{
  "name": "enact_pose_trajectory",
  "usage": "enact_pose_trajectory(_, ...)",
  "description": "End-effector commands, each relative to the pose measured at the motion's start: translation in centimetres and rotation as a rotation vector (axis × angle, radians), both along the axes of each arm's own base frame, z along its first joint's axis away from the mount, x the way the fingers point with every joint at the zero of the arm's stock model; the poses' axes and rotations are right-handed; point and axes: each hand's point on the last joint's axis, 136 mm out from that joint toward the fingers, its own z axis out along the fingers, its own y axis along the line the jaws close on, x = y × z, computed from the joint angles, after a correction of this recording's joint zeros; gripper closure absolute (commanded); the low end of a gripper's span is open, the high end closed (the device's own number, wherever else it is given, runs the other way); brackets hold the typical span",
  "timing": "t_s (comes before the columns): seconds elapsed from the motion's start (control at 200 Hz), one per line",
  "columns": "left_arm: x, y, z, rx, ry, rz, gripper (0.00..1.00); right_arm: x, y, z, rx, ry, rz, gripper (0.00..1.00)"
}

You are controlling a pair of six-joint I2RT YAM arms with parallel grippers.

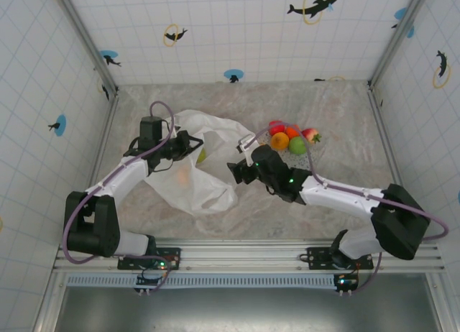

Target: Place the fruits into the plastic bag

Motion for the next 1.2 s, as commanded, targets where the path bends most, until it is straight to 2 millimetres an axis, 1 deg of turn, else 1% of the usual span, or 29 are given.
enact_pose_trajectory(0.0, 0.3, 0.1, 0.0, 0.01, -0.008, -0.007, 1.0, 0.2, -2.1, 0.7, -0.003, -0.02, -0.048, 0.09)
enact_pose_trajectory(0.11, 0.4, 0.3, 0.1, 0.012, -0.012, -0.001, 1.0, 0.8, -4.3, 0.7, -0.01, -0.019, -0.099, 0.09)
enact_pose_trajectory(0.215, 0.6, 0.9, 0.2, 0.02, -0.016, 0.021, 1.0, 1.7, -6.4, 0.1, 0.002, 0.008, -0.164, 0.08)
enact_pose_trajectory(0.31, 1.0, 1.7, 0.5, 0.029, -0.031, 0.051, 1.0, 2.6, -8.3, -1.1, 0.011, 0.049, -0.225, 0.08)
enact_pose_trajectory(0.38, 1.1, 2.1, 0.7, 0.031, -0.038, 0.064, 1.0, 3.0, -9.5, -2.5, 0.011, 0.09, -0.264, 0.08)
enact_pose_trajectory(0.48, 1.1, 2.1, 0.7, 0.026, -0.038, 0.064, 1.0, 3.8, -10.4, -4.2, 0.02, 0.148, -0.303, 0.08)
enact_pose_trajectory(0.54, 1.2, 2.1, 0.7, 0.022, -0.036, 0.061, 1.0, 4.3, -10.4, -5.1, 0.017, 0.173, -0.31, 0.09)
enact_pose_trajectory(0.831, 1.1, 2.0, 0.7, 0.017, -0.035, 0.057, 1.0, 6.4, -9.2, -8.7, -0.031, 0.249, -0.334, 0.11)
enact_pose_trajectory(1.011, 1.1, 2.0, 0.8, 0.014, -0.036, 0.055, 1.0, 7.8, -8.1, -10.2, -0.037, 0.277, -0.33, 0.11)
enact_pose_trajectory(1.196, 1.1, 2.0, 1.0, 0.012, -0.04, 0.054, 1.0, 9.2, -6.5, -11.0, -0.021, 0.296, -0.316, 0.11)
